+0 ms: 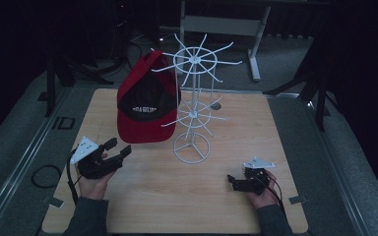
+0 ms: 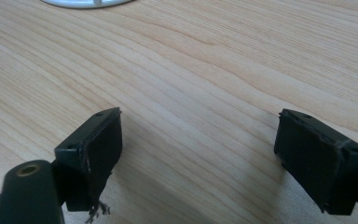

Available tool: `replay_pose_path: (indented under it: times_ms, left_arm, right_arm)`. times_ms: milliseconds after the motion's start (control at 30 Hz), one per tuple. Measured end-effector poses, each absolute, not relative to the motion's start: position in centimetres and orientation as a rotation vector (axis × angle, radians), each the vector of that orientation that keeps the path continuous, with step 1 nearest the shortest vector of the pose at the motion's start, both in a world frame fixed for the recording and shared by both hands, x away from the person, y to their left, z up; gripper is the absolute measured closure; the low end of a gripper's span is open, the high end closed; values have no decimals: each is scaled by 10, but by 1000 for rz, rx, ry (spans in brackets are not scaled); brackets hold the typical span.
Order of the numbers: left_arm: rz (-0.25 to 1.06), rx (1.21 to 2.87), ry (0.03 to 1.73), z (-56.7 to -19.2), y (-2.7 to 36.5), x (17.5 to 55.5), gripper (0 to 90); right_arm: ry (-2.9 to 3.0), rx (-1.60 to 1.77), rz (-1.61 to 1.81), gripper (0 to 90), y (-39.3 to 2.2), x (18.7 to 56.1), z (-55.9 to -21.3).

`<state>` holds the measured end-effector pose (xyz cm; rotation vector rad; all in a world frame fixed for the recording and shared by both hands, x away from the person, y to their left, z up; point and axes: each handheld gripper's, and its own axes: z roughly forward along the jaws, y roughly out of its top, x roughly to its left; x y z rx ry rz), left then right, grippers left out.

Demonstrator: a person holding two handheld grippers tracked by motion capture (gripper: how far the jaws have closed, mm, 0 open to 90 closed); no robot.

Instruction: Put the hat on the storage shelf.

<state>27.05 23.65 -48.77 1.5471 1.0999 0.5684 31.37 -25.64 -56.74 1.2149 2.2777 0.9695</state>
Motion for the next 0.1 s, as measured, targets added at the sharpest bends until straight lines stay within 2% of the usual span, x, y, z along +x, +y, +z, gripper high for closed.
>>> replay_pose_path:
  times_ms: [100]
  left_arm:
    - [569, 1572, 1122, -497, 239, 272, 358]
  right_arm:
    - [2278, 1217, 970, 150, -256, 314, -567]
